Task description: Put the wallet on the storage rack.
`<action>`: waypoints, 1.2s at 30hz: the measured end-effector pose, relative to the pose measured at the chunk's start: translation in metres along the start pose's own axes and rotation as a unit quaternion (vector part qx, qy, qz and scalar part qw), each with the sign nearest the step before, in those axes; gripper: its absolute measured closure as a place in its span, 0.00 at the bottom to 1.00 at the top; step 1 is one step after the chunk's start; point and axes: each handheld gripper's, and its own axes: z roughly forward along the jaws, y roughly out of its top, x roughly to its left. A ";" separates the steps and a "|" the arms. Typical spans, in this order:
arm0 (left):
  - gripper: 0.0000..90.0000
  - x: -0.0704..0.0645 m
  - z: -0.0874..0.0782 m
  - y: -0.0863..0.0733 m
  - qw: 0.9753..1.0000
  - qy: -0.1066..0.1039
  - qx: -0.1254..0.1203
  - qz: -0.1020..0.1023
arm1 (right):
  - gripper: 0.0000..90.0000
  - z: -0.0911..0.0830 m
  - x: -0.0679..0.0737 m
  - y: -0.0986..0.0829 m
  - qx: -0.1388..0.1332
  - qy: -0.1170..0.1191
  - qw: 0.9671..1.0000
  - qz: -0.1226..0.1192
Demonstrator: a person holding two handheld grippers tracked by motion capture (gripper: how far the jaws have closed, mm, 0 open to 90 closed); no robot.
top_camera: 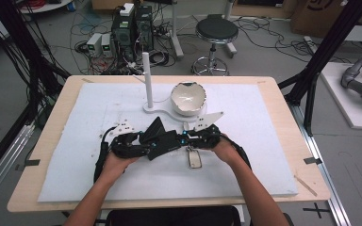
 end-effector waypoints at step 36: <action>0.84 0.015 -0.028 0.075 0.995 0.029 -0.082 0.039 | 0.45 -0.117 0.004 -0.054 -0.057 -0.162 0.978 0.117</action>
